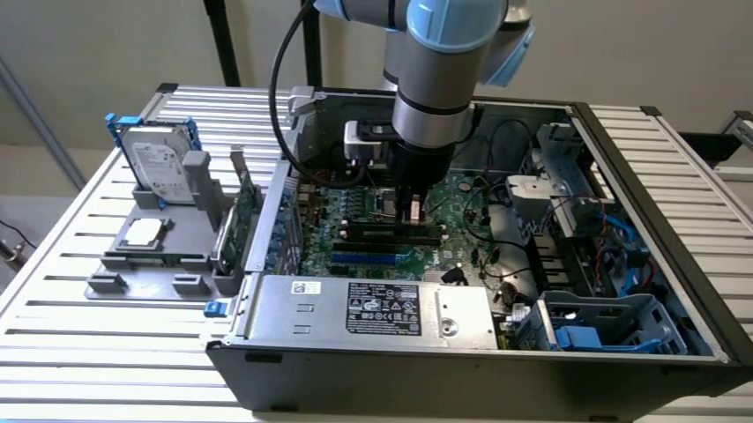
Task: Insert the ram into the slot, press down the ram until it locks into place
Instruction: 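Insert the ram into the slot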
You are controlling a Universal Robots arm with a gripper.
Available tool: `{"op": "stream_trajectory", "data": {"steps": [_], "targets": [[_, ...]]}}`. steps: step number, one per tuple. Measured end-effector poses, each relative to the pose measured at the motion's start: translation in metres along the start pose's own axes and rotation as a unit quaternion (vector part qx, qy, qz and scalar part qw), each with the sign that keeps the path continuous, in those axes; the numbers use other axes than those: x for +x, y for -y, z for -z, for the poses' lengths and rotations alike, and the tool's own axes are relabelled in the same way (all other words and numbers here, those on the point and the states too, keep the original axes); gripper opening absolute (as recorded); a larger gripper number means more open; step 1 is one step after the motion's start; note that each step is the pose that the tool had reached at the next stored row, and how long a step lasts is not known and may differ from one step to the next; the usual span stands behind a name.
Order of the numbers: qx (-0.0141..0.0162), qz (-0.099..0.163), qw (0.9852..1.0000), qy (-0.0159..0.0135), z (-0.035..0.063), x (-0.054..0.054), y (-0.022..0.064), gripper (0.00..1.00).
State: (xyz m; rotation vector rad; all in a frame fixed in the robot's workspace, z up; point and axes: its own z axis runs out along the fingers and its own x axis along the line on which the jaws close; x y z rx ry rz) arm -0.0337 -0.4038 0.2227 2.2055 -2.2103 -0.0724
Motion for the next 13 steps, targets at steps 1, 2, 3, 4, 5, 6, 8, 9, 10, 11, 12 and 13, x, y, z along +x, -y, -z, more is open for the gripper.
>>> {"op": "stream_trajectory", "data": {"steps": [1,2,3,4,5,6,8,9,10,11,12,13], "targets": [[0.0000,0.000,1.0000,0.0000,0.0000,0.0000,0.0000,0.13],[0.0000,0.000,1.0000,0.0000,0.0000,0.0000,0.0000,0.13],[0.0000,0.000,1.0000,0.0001,-0.0001,-0.0001,0.0000,0.13],[0.0000,0.000,1.0000,0.0001,-0.0001,0.0000,0.0000,0.13],[0.0000,0.000,1.0000,0.0001,-0.0002,-0.0001,0.0000,0.13],[0.0000,0.000,1.0000,0.0002,-0.0001,-0.0001,0.0000,0.13],[-0.0001,0.000,1.0000,0.0002,0.0008,-0.0001,0.0000,0.13],[-0.0003,0.000,1.0000,0.0001,0.0015,-0.0001,-0.0001,0.13],[-0.0004,0.000,1.0000,0.0001,0.0023,-0.0001,-0.0001,0.13],[-0.0005,0.000,1.0000,0.0001,0.0027,-0.0001,-0.0001,0.13],[-0.0006,0.000,1.0000,0.0002,0.0028,-0.0002,-0.0001,0.13],[-0.0006,0.000,1.0000,0.0003,0.0028,-0.0002,-0.0001,0.13]]}}
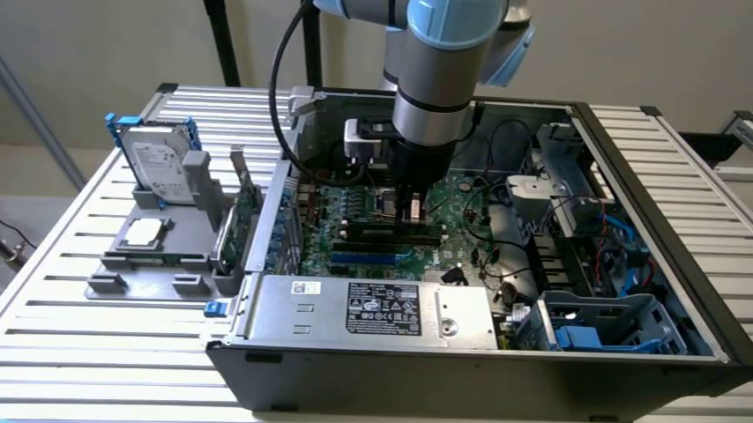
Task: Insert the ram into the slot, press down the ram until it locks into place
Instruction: 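Insert the ram into the slot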
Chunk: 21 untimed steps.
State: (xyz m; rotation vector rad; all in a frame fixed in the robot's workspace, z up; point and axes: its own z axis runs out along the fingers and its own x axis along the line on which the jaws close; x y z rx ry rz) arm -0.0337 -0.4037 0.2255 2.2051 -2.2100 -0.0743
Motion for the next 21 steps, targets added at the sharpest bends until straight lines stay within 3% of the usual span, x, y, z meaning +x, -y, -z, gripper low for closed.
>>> {"op": "stream_trajectory", "data": {"steps": [15,21], "targets": [[-0.0007,0.000,1.0000,-0.0002,-0.0040,-0.0007,0.0002,0.13],[-0.0056,0.000,1.0000,0.0000,-0.0026,-0.0009,0.0002,0.13]]}}
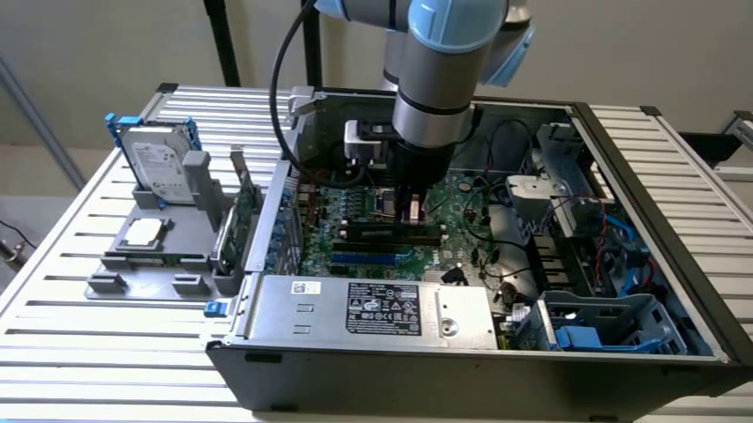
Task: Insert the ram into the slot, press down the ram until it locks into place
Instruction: 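Insert the ram into the slot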
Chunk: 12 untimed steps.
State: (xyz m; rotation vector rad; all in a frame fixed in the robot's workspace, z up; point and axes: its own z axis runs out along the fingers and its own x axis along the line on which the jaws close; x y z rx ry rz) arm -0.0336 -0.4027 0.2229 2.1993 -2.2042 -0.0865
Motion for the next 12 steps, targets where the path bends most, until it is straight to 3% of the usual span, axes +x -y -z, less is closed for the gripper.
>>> {"op": "stream_trajectory", "data": {"steps": [6,12], "targets": [[-0.0030,0.000,1.0000,-0.0002,0.0014,0.0000,0.0000,0.13],[-0.0035,0.000,1.0000,-0.0003,0.0017,-0.0001,0.0008,0.13]]}}
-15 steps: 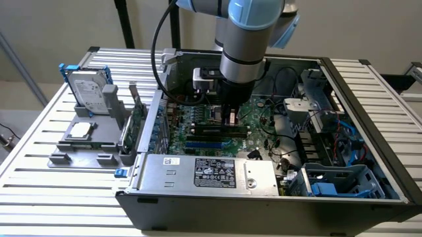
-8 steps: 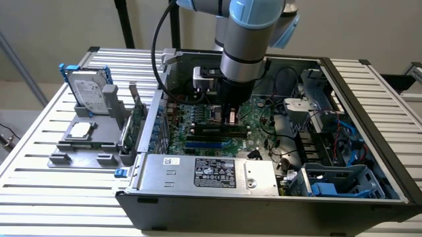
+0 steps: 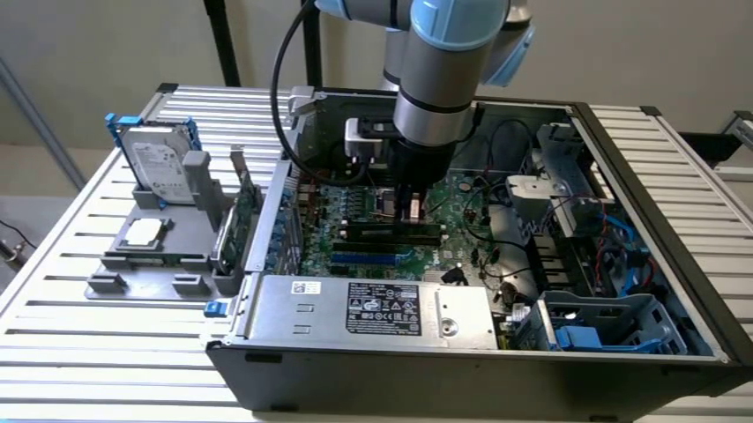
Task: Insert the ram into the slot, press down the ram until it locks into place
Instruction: 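Insert the ram into the slot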
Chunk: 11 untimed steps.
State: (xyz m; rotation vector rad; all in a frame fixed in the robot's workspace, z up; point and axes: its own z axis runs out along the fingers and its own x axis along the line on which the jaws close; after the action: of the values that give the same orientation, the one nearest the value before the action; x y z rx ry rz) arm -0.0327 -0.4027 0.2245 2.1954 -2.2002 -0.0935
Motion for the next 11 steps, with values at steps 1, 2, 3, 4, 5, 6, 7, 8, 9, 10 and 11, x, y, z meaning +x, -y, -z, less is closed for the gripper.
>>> {"op": "stream_trajectory", "data": {"steps": [1,2,3,4,5,6,7,8,9,10,11], "targets": [[0.0000,0.000,1.0000,0.0000,-0.0001,-0.0003,0.0002,0.13],[0.0000,0.000,1.0000,0.0000,-0.0002,-0.0006,0.0003,0.13],[0.0000,0.000,1.0000,0.0000,-0.0004,-0.0008,0.0004,0.13],[0.0000,0.000,1.0000,0.0000,-0.0006,-0.0009,0.0005,0.13],[0.0000,0.001,1.0000,0.0000,-0.0007,-0.0009,0.0006,0.13],[-0.0001,0.001,1.0000,-0.0001,-0.0008,-0.0009,0.0007,0.13],[0.0000,0.001,1.0000,0.0000,-0.0009,-0.0010,0.0009,0.13],[0.0000,0.001,1.0000,0.0000,-0.0011,-0.0010,0.0010,0.13],[0.0000,0.001,1.0000,0.0001,-0.0013,-0.0010,0.0011,0.13],[0.0000,0.001,1.0000,0.0000,-0.0014,-0.0010,0.0013,0.13],[0.0000,0.001,1.0000,0.0000,-0.0014,-0.0010,0.0013,0.13]]}}
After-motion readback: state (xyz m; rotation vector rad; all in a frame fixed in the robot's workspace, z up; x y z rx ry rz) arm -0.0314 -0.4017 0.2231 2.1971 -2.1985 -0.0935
